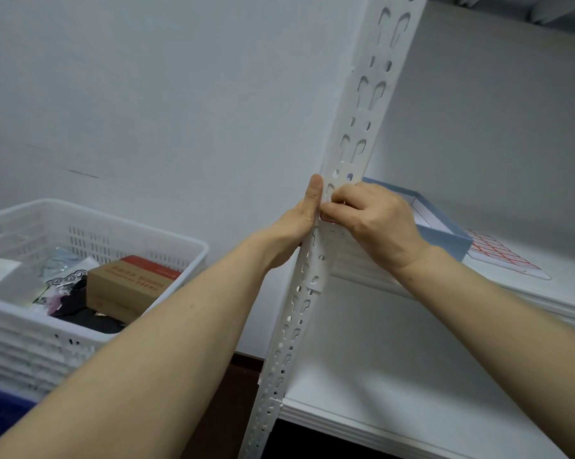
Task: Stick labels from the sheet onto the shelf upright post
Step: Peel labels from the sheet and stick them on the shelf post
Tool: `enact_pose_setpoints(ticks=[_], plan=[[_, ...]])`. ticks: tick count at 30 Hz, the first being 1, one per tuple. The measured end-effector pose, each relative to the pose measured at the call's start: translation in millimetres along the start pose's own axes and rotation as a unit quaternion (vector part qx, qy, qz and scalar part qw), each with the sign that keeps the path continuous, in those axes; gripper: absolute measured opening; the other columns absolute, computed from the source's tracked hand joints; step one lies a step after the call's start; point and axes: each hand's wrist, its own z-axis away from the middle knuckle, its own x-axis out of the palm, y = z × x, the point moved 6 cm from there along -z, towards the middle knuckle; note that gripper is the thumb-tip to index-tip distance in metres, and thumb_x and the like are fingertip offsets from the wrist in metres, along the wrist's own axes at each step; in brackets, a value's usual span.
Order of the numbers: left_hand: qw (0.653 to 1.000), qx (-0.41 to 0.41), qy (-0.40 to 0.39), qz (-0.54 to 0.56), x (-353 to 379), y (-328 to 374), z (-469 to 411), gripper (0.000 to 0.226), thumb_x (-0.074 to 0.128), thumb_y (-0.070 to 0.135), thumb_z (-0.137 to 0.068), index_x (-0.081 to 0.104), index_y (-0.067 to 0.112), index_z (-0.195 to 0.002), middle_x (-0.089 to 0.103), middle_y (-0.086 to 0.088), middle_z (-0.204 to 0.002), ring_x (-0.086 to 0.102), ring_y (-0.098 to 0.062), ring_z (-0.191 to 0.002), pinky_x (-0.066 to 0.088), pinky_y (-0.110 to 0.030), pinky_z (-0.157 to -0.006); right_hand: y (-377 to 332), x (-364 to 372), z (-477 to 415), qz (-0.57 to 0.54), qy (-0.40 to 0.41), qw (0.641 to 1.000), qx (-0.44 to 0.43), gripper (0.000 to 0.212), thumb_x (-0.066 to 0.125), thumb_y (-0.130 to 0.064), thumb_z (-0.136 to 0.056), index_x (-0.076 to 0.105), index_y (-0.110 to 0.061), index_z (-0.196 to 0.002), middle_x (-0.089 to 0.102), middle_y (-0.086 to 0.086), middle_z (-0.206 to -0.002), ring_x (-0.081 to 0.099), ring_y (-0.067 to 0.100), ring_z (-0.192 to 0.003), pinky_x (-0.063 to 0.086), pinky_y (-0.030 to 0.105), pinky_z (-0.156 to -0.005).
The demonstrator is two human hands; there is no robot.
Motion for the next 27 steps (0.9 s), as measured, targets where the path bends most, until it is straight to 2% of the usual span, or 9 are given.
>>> enact_pose_setpoints(ticks=[5, 8, 11, 15, 17, 20, 22, 25, 27], plan=[[1.0, -0.014, 0.002, 0.002, -1.1, -2.5, -0.7, 0.079, 0.011, 0.072, -0.087, 0.049, 0.023, -0.135, 0.062, 0.005, -0.125, 0.055, -0.005, -0.118, 0.04, -0.027, -0.106, -0.3, 3.4, -4.2, 0.01, -0.031, 0.999, -0.014, 0.015, 0.07, 0.001, -0.068, 0.064, -0.012, -0.067, 0.058, 0.004, -0.066, 0.051, 0.025, -0.053, 0.036, 0.025, -0.043], [1.0, -0.011, 0.009, 0.005, 0.7, -0.5, 1.0, 0.075, 0.009, 0.066, -0.091, 0.051, 0.02, -0.131, 0.065, 0.011, -0.109, 0.059, 0.004, -0.104, 0.043, -0.019, -0.097, -1.4, 5.1, -4.9, 0.015, -0.041, 0.999, -0.017, 0.019, 0.072, 0.005, -0.063, 0.062, -0.011, -0.067, 0.056, 0.004, -0.064, 0.05, 0.025, -0.052, 0.034, 0.025, -0.043], [1.0, -0.006, 0.008, 0.009, 3.2, 3.1, 3.7, 0.071, 0.009, 0.064, -0.092, 0.053, 0.021, -0.127, 0.064, 0.014, -0.103, 0.059, 0.008, -0.097, 0.041, -0.016, -0.096, -2.5, 3.8, -5.0, 0.016, -0.035, 0.999, -0.021, 0.017, 0.071, 0.005, -0.067, 0.063, -0.011, -0.069, 0.056, 0.004, -0.064, 0.049, 0.024, -0.052, 0.032, 0.025, -0.045], [1.0, 0.001, 0.004, 0.001, 4.5, 5.1, 5.6, 0.06, 0.006, 0.06, -0.094, 0.054, 0.028, -0.111, 0.063, 0.018, -0.098, 0.06, 0.017, -0.084, 0.043, -0.009, -0.086, -2.7, 1.8, -4.0, 0.017, -0.018, 0.999, -0.032, 0.013, 0.067, 0.002, -0.074, 0.064, -0.01, -0.07, 0.055, 0.005, -0.063, 0.049, 0.024, -0.052, 0.033, 0.027, -0.045], [1.0, 0.003, 0.007, 0.001, 4.3, 5.2, 5.7, 0.06, 0.006, 0.06, -0.094, 0.052, 0.027, -0.115, 0.062, 0.019, -0.096, 0.059, 0.019, -0.08, 0.044, -0.008, -0.083, -2.7, 1.6, -3.5, 0.014, -0.006, 0.999, -0.031, 0.013, 0.065, 0.001, -0.078, 0.064, -0.009, -0.07, 0.055, 0.005, -0.063, 0.049, 0.025, -0.052, 0.035, 0.028, -0.044], [1.0, -0.002, 0.006, 0.001, 4.1, 4.3, 5.1, 0.07, 0.006, 0.061, -0.094, 0.048, 0.021, -0.133, 0.061, 0.017, -0.101, 0.057, 0.014, -0.089, 0.042, -0.012, -0.09, -2.5, 3.8, -2.7, 0.007, -0.01, 0.999, -0.031, 0.013, 0.063, -0.001, -0.081, 0.064, -0.009, -0.07, 0.056, 0.006, -0.065, 0.05, 0.025, -0.052, 0.037, 0.028, -0.043], [1.0, -0.005, -0.003, 0.003, 4.5, 4.2, 4.6, 0.073, 0.005, 0.062, -0.093, 0.046, 0.02, -0.136, 0.061, 0.013, -0.11, 0.056, 0.008, -0.097, 0.042, -0.014, -0.094, 0.6, 5.8, -0.8, -0.024, -0.035, 0.999, -0.025, 0.01, 0.064, -0.005, -0.082, 0.065, -0.008, -0.073, 0.059, 0.006, -0.069, 0.053, 0.026, -0.056, 0.042, 0.03, -0.044], [0.999, -0.029, -0.01, 0.013, 3.6, 2.3, 5.2, 0.076, 0.005, 0.066, -0.09, 0.047, 0.023, -0.136, 0.062, 0.01, -0.112, 0.058, 0.004, -0.098, 0.048, -0.011, -0.08, 13.1, 4.7, 0.6, -0.133, -0.07, 0.986, 0.066, 0.004, 0.067, -0.013, -0.078, 0.069, -0.009, -0.079, 0.064, 0.006, -0.077, 0.06, 0.029, -0.064, 0.05, 0.035, -0.046], [0.999, -0.039, -0.017, 0.018, 3.8, 1.3, 5.2, 0.079, 0.005, 0.069, -0.088, 0.047, 0.023, -0.137, 0.063, 0.011, -0.111, 0.059, 0.001, -0.1, 0.047, -0.013, -0.079, 16.3, 4.9, -0.1, -0.155, -0.076, 0.979, 0.105, 0.008, 0.067, -0.016, -0.075, 0.071, -0.012, -0.081, 0.064, 0.005, -0.078, 0.061, 0.029, -0.064, 0.052, 0.038, -0.046]])
